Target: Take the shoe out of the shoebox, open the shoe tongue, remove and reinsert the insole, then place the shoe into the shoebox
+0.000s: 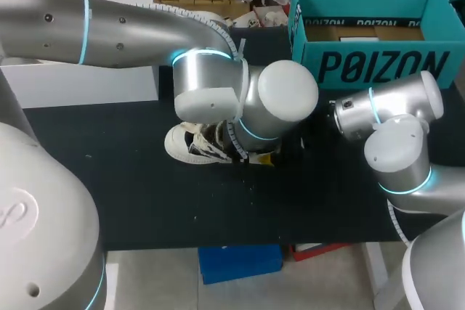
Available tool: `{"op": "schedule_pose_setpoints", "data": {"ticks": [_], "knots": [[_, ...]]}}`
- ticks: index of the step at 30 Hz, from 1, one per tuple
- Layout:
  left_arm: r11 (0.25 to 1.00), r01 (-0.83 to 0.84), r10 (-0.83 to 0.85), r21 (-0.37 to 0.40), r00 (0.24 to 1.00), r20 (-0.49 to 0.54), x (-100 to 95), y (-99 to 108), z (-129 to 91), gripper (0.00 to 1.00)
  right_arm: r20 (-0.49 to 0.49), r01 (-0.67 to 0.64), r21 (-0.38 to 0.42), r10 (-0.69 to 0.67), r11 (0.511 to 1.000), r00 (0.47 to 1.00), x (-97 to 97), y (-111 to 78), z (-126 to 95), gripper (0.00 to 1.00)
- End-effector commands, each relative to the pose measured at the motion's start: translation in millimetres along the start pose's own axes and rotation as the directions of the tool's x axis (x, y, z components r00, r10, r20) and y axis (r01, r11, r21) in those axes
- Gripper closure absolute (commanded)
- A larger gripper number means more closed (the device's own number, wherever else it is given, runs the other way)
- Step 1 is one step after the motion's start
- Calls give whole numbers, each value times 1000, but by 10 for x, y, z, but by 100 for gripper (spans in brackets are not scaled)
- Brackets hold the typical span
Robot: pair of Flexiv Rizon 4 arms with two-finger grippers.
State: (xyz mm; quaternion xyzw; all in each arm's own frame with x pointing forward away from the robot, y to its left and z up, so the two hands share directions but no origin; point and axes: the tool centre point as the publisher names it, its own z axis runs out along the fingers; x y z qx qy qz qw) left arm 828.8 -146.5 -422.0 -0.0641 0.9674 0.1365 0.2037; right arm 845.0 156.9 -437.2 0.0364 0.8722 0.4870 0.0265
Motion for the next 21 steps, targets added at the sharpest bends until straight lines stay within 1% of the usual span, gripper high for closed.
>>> {"op": "schedule_pose_setpoints", "data": {"ticks": [1, 5, 10, 16, 17, 18, 20, 21], "knots": [[1000, 7, -9, 27, 995, 97, 83, 140, 330, 70, 0, -4, 2, 4, 1000, 1000, -24, -41, 11, 100], [998, 25, -32, 55, 991, 128, 22, 140, 327, 69, 0, -4, 2, 4, 1000, 1000, -24, -41, 11, 100], [995, 45, -59, 90, 984, 170, -22, 140, 293, 70, 0, -4, 2, 4, 1000, 1000, -24, -41, 11, 100], [993, 48, -65, 104, 984, 168, -89, 142, 305, 71, 0, -4, 2, 4, 1000, 1000, -24, -41, 11, 100], [993, 49, -66, 111, 985, 159, -97, 144, 307, 73, 0, -4, 2, 4, 1000, 1000, -24, -41, 11, 100], [991, 51, -68, 121, 988, 141, -108, 147, 311, 80, 0, -4, 2, 4, 1000, 1000, -24, -41, 11, 100], [990, 51, -67, 134, 991, 120, -118, 151, 314, 100, 0, -4, 2, 4, 1000, 1000, -24, -41, 11, 100], [985, 58, -72, 160, 994, 88, -128, 161, 311, 100, 0, -4, 2, 4, 1000, 1000, -24, -41, 11, 100]]}}
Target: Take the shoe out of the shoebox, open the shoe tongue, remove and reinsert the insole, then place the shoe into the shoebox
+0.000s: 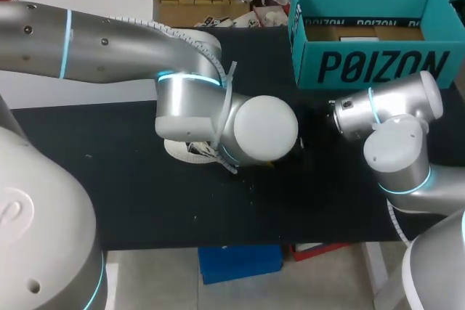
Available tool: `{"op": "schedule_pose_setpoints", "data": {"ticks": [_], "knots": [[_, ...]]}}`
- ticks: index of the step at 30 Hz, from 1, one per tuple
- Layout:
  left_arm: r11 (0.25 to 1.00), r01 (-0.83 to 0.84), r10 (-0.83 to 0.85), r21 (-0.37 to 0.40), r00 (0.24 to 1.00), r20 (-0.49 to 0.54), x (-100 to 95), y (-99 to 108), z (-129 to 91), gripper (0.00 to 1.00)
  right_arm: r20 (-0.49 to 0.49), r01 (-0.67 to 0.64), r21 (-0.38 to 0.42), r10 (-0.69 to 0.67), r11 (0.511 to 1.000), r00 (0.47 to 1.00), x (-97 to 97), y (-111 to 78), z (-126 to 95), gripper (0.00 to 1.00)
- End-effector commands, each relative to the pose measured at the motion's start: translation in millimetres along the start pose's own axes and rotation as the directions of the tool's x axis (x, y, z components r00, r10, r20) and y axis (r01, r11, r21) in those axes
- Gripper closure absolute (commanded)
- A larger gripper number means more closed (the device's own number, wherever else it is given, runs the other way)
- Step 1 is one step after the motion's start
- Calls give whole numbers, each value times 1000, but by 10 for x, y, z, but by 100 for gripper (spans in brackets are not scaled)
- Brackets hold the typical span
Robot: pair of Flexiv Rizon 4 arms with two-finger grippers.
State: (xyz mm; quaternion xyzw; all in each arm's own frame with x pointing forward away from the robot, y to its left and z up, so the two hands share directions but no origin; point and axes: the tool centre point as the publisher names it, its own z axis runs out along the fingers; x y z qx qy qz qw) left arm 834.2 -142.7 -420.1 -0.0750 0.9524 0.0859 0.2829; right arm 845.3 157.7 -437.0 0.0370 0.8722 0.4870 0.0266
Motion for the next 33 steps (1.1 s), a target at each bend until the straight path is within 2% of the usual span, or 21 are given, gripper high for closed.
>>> {"op": "schedule_pose_setpoints", "data": {"ticks": [1, 10, 16, 24, 33], "knots": [[998, 7, -3, 58, 998, -66, -41, 162, 283, 100, -1, -3, 2, 3, 1000, 1000, -22, -47, 4, 100], [989, 7, 26, 147, 974, -223, -90, 178, 74, 100, -1, -3, 2, 3, 1000, 1000, -22, -47, 4, 100], [982, 15, 42, 190, 956, -290, -152, 169, -117, 100, -1, -3, 2, 3, 1000, 1000, -22, -47, 4, 100], [971, 54, 29, 233, 941, -336, -268, 195, -307, 100, -1, -3, 2, 3, 1000, 1000, -22, -47, 4, 100], [959, 67, 37, 275, 935, -353, -311, 164, -386, 100, -1, -3, 2, 3, 1000, 1000, -22, -47, 4, 100]]}}
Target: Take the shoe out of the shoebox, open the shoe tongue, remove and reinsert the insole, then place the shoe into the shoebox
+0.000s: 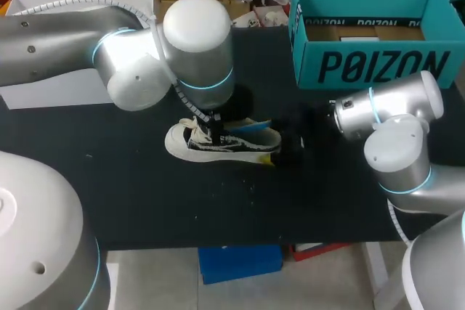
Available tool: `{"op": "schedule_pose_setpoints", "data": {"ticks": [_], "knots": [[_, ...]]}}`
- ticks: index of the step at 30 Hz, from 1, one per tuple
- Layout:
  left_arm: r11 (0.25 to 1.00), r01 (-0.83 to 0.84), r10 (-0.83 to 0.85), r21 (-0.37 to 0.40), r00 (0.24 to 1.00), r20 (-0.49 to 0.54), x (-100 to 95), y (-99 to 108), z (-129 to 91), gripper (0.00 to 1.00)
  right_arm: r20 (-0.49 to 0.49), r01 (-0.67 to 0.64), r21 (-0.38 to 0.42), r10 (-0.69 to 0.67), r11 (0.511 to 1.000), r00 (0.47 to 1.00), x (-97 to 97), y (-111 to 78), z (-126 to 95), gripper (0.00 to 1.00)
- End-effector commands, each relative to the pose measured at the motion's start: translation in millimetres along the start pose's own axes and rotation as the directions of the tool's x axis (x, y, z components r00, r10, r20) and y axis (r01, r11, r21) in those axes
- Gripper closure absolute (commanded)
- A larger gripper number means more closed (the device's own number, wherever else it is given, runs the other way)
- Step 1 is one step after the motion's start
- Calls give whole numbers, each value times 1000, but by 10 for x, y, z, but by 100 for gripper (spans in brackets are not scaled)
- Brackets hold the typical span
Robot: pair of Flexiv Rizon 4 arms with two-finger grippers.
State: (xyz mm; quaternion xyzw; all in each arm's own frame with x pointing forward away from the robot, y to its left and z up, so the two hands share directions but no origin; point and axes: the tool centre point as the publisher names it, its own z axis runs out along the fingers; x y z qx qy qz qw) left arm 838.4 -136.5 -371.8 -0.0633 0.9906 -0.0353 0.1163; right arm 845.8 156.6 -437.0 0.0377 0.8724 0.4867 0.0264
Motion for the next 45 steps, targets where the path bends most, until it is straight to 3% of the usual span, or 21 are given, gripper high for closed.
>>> {"op": "schedule_pose_setpoints", "data": {"ticks": [1, 7, 9, 10, 16, 43, 45], "knots": [[998, -14, 14, 69, 1000, -8, 16, 24, -26, 100, -1, -1, 2, 1, 1000, 1000, -15, -41, 14, 100], [996, -35, 36, 79, 999, -4, 25, -128, 38, 100, -1, -1, 2, 1, 1000, 1000, -15, -41, 14, 100], [995, -31, 30, 93, 999, 13, 14, -172, 58, 80, -1, -1, 2, 1, 1000, 1000, -15, -41, 14, 100], [995, -24, 21, 101, 999, 26, 10, -187, 63, 75, -1, -1, 2, 1, 1000, 1000, -15, -41, 14, 100], [985, -22, 16, 171, 999, 34, 13, -268, 84, 59, -1, -1, 2, 1, 1000, 1000, -15, -41, 14, 100], [949, -64, 53, 308, 998, 46, -89, -769, 79, 84, -1, -1, 2, 1, 1000, 1000, -15, -41, 14, 100], [949, -65, 53, 310, 997, 47, -93, -787, 66, 98, -1, -1, 2, 1, 1000, 1000, -15, -41, 14, 100]]}}
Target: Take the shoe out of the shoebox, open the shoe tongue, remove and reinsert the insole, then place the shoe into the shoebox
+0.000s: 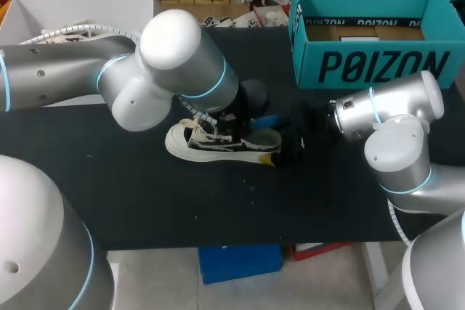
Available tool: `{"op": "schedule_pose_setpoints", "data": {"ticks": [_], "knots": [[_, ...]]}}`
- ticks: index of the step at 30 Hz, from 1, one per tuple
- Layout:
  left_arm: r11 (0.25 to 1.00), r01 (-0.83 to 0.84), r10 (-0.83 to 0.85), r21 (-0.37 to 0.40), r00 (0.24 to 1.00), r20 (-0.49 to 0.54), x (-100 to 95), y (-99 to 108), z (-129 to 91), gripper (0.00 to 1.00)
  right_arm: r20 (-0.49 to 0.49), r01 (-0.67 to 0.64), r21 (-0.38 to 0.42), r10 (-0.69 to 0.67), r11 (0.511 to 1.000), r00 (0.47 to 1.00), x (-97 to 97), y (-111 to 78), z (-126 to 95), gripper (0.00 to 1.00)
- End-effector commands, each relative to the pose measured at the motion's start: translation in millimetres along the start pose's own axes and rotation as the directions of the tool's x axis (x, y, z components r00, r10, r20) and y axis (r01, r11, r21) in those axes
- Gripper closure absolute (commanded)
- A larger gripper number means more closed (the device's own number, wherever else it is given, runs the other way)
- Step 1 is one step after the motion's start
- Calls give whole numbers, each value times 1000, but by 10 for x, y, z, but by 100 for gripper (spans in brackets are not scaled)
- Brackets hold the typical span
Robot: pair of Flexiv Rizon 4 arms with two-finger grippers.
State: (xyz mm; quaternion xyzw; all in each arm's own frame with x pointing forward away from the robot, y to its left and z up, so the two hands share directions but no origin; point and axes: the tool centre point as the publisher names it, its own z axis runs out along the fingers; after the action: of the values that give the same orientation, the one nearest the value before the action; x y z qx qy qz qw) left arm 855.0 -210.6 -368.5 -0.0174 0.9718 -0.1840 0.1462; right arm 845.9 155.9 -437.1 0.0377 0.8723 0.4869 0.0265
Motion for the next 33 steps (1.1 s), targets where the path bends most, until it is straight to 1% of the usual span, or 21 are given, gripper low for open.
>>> {"op": "schedule_pose_setpoints", "data": {"ticks": [1, 4, 9, 13, 14, 16, 20, 25, 29, 31, 33], "knots": [[1000, -4, 4, 6, 1000, -4, -26, -31, 26, 100, -1, -2, 2, 2, 1000, 1000, -14, -37, 19, 100], [1000, -6, 6, 7, 1000, -2, -16, -52, -6, 100, -1, -2, 2, 2, 1000, 1000, -14, -37, 19, 100], [998, -31, 31, 53, 999, -6, 61, -63, -220, 100, -1, -2, 2, 2, 1000, 1000, -14, -37, 19, 100], [991, -37, 40, 128, 999, -18, 140, -32, -462, 100, -1, -2, 2, 2, 1000, 1000, -14, -37, 19, 100], [987, -33, 36, 160, 999, -17, 161, -21, -551, 100, -1, -2, 2, 2, 1000, 1000, -14, -37, 19, 100], [980, -37, 41, 196, 999, -12, 185, -16, -692, 100, -1, -2, 2, 2, 1000, 1000, -14, -37, 19, 100], [954, -24, 32, 297, 999, -20, 177, -48, -948, 100, -1, -2, 2, 2, 1000, 1000, -14, -37, 19, 100], [907, -19, 34, 421, 999, -29, 131, -211, -1224, 100, -1, -2, 2, 2, 1000, 1000, -14, -37, 19, 100], [839, 24, 8, 544, 998, -56, 40, -418, -1475, 100, -1, -2, 2, 2, 1000, 1000, -14, -37, 19, 100], [807, 24, 6, 591, 999, -50, -1, -524, -1602, 100, -1, -2, 2, 2, 1000, 1000, -14, -37, 19, 100], [771, 36, 6, 636, 998, -64, -49, -617, -1722, 100, -1, -2, 2, 2, 1000, 1000, -14, -37, 19, 100]]}}
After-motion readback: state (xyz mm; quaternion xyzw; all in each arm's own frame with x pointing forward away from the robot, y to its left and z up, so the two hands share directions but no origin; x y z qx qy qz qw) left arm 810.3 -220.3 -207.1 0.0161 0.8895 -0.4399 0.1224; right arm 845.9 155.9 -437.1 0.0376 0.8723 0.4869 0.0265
